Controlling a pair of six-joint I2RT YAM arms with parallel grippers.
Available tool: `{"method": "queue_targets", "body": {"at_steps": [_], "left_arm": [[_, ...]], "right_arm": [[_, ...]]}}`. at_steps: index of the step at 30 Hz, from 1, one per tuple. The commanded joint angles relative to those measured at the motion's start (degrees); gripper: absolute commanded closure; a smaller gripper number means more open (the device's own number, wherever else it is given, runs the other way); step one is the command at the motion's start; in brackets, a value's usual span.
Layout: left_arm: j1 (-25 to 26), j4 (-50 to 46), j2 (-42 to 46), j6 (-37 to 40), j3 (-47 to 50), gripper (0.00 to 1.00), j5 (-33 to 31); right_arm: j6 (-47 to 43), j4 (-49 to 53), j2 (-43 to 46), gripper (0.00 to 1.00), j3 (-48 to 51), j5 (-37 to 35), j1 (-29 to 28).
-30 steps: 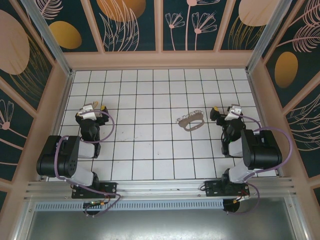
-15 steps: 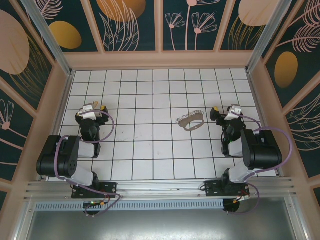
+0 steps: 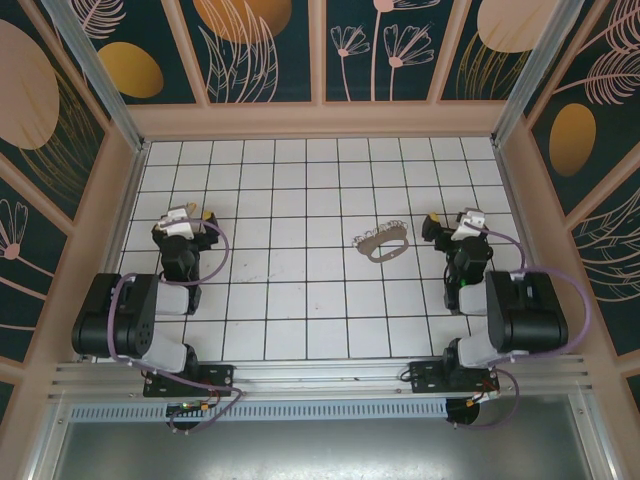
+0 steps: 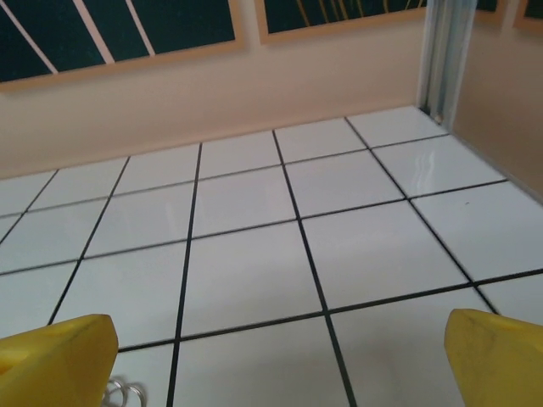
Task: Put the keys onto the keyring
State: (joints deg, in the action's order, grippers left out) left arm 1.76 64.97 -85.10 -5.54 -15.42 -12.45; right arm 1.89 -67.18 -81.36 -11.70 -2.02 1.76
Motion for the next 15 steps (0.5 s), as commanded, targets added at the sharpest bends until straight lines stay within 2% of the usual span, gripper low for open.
{"method": "queue_targets", "body": {"at_steps": [1,4,9,12,15], "left_arm": [[-0.35,-15.16,4.49,-0.15,-7.78,0.01,0.19],[-0.31,-26.19,7.33,-4.45,-12.88,0.01,3.12],[1.09,-54.87,5.77,-16.8,-29.85,0.01,8.53],[1.32,-60.88,4.08,-18.89,-34.68,0.01,16.05],[1.32,-61.17,4.04,-20.05,-36.21,0.01,15.96]], "right_arm": [[0.89,7.17,10.77,0.01,-2.25,-3.11,-0.55],[1.39,18.42,16.36,0.01,-6.69,-5.08,-2.57],[4.75,32.19,17.58,0.01,-13.34,-6.84,-6.77],[5.66,35.54,17.04,0.01,-15.29,-4.41,-8.48],[8.15,39.64,15.53,0.01,-18.09,-0.32,-8.73]]}}
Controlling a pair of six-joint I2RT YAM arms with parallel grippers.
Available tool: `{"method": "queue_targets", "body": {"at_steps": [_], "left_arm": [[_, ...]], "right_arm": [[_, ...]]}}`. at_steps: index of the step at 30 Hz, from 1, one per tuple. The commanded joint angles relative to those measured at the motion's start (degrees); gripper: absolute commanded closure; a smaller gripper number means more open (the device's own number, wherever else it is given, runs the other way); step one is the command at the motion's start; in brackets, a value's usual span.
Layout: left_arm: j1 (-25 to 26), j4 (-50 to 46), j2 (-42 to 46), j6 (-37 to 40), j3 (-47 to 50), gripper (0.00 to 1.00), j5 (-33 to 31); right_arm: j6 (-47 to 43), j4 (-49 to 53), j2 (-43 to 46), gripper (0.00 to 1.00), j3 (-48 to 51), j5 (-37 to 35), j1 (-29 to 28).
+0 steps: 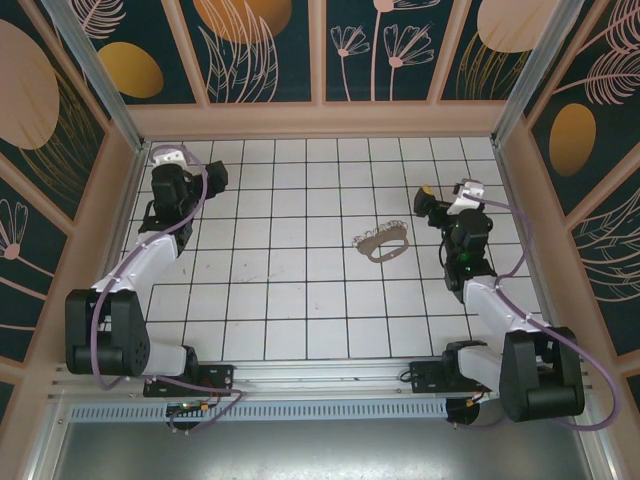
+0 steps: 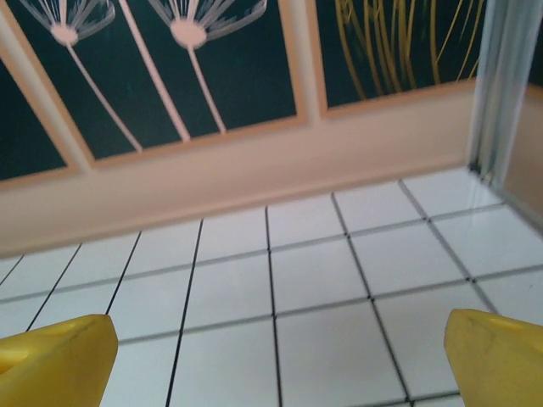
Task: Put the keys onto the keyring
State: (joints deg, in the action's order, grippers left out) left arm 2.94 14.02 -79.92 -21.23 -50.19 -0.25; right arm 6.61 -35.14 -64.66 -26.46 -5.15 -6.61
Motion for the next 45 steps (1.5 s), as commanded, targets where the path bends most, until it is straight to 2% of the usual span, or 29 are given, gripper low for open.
{"method": "queue_targets", "body": {"at_steps": [1,5,9,16,19,26,33,41,45], "left_arm": [[0.09,-11.31,-1.65,-4.16,-2.61,0.01,2.7],[-0.03,-16.52,-6.04,-2.85,-8.99,0.01,-4.15],[-0.19,-21.97,-12.59,-1.84,-16.81,0.01,-11.8],[-3.83,-28.08,-25.89,-2.27,-29.23,0.03,-14.59],[-4.6,-30.82,-30.01,-2.65,-33.41,0.05,-14.67],[-7.66,-27.3,-32.5,-6.27,-28.76,0.17,-8.09],[-8.12,-27.38,-35.87,-5.73,-29.16,0.22,-7.22],[-8.27,-28.1,-40.97,-3.9,-31.13,0.24,-6.69],[-8.22,-26.61,-40.94,-4.66,-29.09,0.31,-4.79]], "right_arm": [[3.83,8.55,-1.76,0.01,-4.31,4.0,-0.36],[4.87,11.61,-4.75,0.01,-7.27,12.3,-0.63],[2.93,13.58,-7.25,0.01,-9.3,15.1,-3.48],[0.73,16.63,-10.85,0.01,-13.47,16.4,-7.6],[0.2,18.18,-11.77,0.01,-15.05,16.87,-8.37],[-1.38,20.52,-13.07,0.01,-18.34,17.53,-9.12],[-1.59,21.19,-14.13,0.01,-20.26,18.33,-9.38],[-1.98,22.62,-12.97,0.01,-21.11,17.37,-9.56],[-1.96,23.47,-12.69,0.01,-22.09,16.84,-9.58]]}}
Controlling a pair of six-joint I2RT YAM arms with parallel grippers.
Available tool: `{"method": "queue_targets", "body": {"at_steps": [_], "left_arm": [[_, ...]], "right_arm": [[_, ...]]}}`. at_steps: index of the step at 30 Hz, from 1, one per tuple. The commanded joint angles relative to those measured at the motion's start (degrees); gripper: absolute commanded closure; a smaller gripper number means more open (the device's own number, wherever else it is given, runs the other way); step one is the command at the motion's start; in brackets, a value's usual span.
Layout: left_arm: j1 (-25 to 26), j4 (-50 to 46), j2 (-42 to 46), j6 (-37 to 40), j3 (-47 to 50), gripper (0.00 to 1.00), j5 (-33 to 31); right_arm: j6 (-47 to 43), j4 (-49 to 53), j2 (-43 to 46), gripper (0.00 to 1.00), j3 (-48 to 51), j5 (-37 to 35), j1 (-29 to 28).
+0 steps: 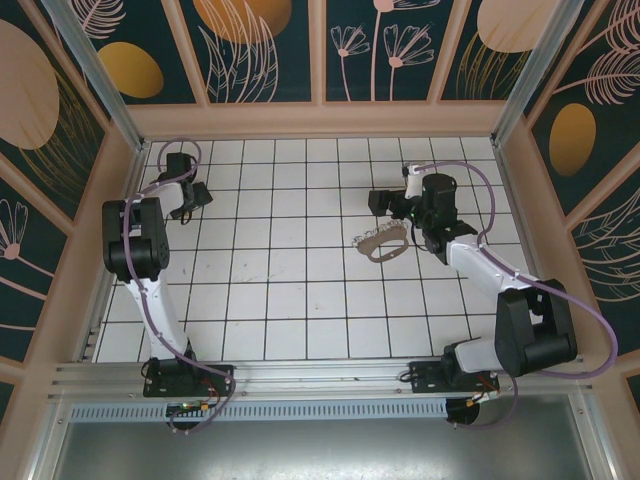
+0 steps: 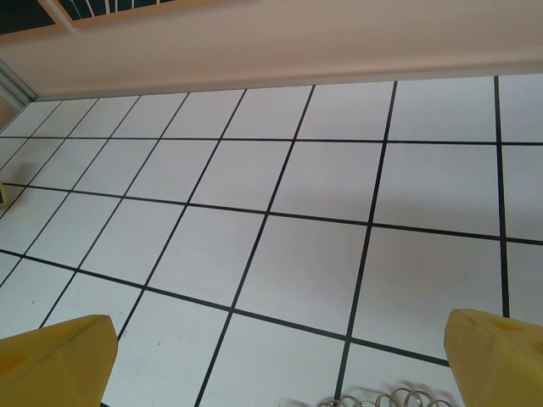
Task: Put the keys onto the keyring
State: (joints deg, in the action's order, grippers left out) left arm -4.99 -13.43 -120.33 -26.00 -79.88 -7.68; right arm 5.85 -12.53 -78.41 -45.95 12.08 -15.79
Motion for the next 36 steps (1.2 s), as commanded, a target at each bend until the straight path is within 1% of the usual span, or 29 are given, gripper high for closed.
{"method": "queue_targets", "body": {"at_steps": [1,6,10,13,19,22,23,24,25,31,36], "left_arm": [[-0.3,1.18,-0.27,-0.01,1.12,0.32,2.95],[-0.28,3.41,1.7,-1.36,5.5,0.4,5.86],[-0.32,5.96,3.92,-2.6,9.85,0.44,8.76],[0.37,7.4,5.85,-3.37,12.85,0.48,10.07],[3.85,7.5,7.04,-3.5,15.05,0.54,9.0],[5.69,7.67,6.73,-3.85,15.36,0.59,8.98],[6.41,7.71,6.55,-3.9,15.45,0.63,8.85],[6.87,7.72,6.48,-4.1,15.45,0.64,8.78],[7.46,7.8,6.44,-4.22,15.53,0.67,8.76],[9.1,7.19,6.86,-4.41,15.45,0.75,8.24],[11.02,7.09,8.47,-4.8,16.71,0.83,8.58]], "right_arm": [[-1.19,0.98,1.13,0.01,-2.81,-0.47,-0.47],[-1.16,0.93,1.8,0.01,-3.44,-0.9,-0.51],[-1.6,1.58,2.94,0.01,-3.27,-1.38,-0.53],[-2.15,2.06,4.44,0.01,-2.84,-2.24,-0.52],[-2.33,2.04,6.95,0.01,-1.49,-3.2,-0.38],[-2.51,2.67,8.27,0.01,-0.87,-3.35,-0.18],[-2.64,2.83,8.88,0.01,-0.59,-3.67,-0.2],[-2.76,2.91,9.53,0.01,-0.39,-3.87,-0.07],[-2.93,3.08,10.21,0.01,-0.07,-4.12,0.11],[-3.08,3.47,13.07,0.01,1.25,-4.6,1.35],[-3.03,3.38,13.7,0.01,1.92,-4.61,1.77]]}}
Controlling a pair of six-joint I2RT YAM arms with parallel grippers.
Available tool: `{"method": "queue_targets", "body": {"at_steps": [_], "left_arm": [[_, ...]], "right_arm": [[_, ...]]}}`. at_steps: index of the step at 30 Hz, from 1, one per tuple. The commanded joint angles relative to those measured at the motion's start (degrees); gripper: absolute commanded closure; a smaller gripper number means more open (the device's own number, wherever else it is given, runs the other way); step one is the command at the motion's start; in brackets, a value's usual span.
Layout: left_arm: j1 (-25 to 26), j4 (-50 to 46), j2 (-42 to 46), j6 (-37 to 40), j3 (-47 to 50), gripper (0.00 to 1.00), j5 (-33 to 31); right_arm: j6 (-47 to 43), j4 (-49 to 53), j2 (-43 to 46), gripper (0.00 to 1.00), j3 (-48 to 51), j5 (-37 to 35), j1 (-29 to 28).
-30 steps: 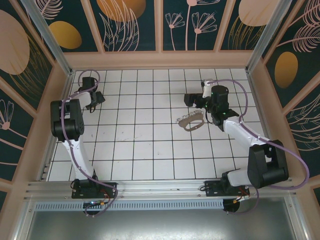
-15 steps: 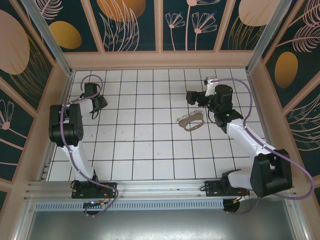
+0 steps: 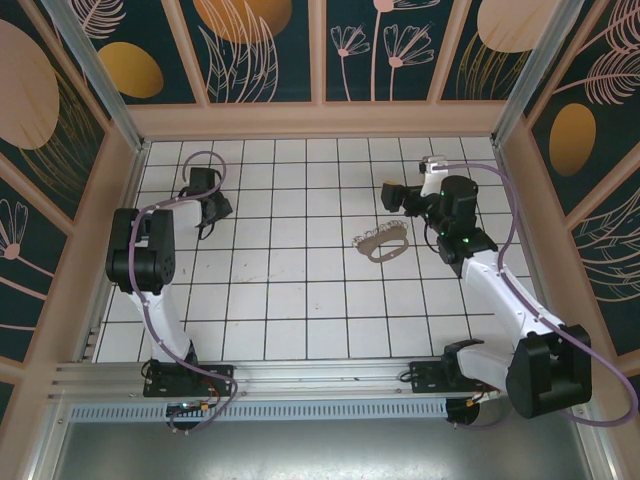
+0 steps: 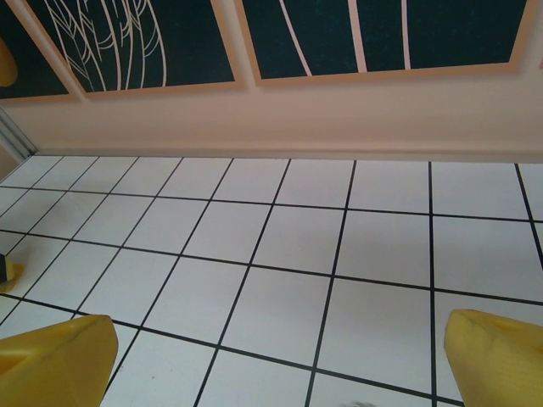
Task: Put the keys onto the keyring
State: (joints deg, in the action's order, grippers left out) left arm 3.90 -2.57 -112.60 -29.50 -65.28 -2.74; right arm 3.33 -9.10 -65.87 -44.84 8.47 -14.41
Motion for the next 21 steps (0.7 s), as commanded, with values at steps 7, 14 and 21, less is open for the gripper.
{"method": "queue_targets", "body": {"at_steps": [7,14,21], "left_arm": [[9.42,-1.45,1.63,-4.02,4.8,0.91,5.04],[21.67,1.71,-0.11,-10.58,1.4,0.92,8.65],[29.35,4.06,-0.42,-14.44,-1.76,0.9,13.54]], "right_arm": [[-0.34,-0.16,1.37,0.01,1.16,-0.65,1.38],[-0.17,0.05,2.96,0.01,3.0,-0.56,2.53],[0.0,0.25,3.14,0.01,3.96,0.7,4.5]]}}
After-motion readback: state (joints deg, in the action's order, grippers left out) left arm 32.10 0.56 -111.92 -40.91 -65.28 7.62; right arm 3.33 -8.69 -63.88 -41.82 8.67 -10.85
